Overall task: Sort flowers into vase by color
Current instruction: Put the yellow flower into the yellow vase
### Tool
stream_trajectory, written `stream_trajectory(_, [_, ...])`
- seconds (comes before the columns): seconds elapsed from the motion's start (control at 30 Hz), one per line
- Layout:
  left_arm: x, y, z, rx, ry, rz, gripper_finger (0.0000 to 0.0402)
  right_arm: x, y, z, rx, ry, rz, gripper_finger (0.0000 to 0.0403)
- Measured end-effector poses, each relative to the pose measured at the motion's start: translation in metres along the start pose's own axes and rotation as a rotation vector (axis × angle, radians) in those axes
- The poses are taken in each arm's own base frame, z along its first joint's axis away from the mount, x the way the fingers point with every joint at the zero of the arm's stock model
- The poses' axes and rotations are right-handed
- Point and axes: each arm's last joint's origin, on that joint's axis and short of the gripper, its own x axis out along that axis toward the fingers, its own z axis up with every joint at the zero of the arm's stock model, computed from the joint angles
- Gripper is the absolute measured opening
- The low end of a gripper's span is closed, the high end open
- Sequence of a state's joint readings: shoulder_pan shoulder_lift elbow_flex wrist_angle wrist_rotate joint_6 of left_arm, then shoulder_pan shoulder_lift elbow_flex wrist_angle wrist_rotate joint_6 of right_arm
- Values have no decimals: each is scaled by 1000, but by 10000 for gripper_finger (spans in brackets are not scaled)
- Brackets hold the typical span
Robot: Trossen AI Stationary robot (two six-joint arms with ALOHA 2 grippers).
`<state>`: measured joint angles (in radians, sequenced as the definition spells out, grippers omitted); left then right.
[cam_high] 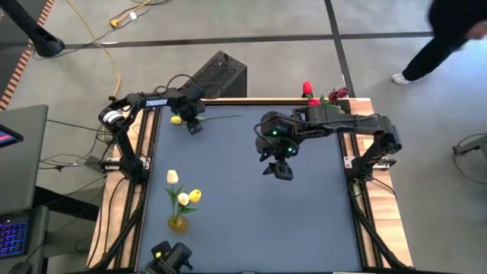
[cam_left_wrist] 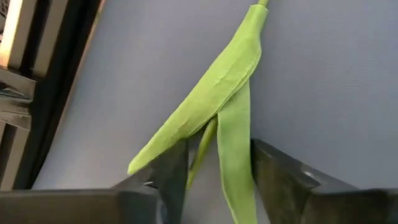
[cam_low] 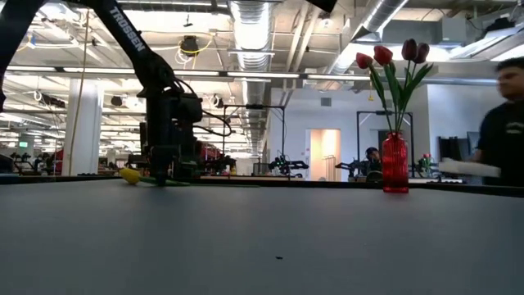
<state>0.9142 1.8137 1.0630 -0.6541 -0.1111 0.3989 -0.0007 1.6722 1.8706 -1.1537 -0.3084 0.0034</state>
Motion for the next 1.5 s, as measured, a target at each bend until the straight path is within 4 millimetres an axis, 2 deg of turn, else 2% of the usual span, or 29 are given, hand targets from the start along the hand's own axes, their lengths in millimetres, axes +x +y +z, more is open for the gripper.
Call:
stream_trajectory(0.23, [0,-6,0,-2,18,-18,30,4,12,-1,15,11,-8,270])
stream_trajectory(0.3, [-2,-7,2,-10,25,-21,10,5,16,-1,14,15,-1,270])
stream_trajectory(0.47, [-16,-13,5,-27,53,-30,5,0,28,-2,-27,-7,-82,270])
stream_trajectory(0.57, [-40,-16,9,-37,-16,-21,2,-11,34,-4,-38,-49,-159,268])
stream_trajectory(0.67, [-63,-24,2,-39,-39,-26,2,-21,39,-6,-28,-86,-210,263])
stream_trajectory(0.83, [-117,-38,-12,-70,-197,-23,1,-25,43,-7,-17,-107,-227,259])
stream_trajectory(0.97, [-162,-50,-31,-120,-353,-26,1,-16,40,-1,-60,-111,-232,259])
stream_trajectory(1.07, [-187,-59,-49,-167,-439,-78,0,-7,34,8,-125,-147,-242,259])
stream_trajectory(1.23, [-216,-73,-80,-295,-499,-300,0,6,24,26,-346,-239,-282,259])
stream_trajectory(1.37, [-229,-81,-98,-386,-484,-473,0,21,16,41,-670,-267,-377,259])
stream_trajectory(1.5, [-236,-88,-109,-401,-474,-521,0,40,4,57,-882,-285,-543,259])
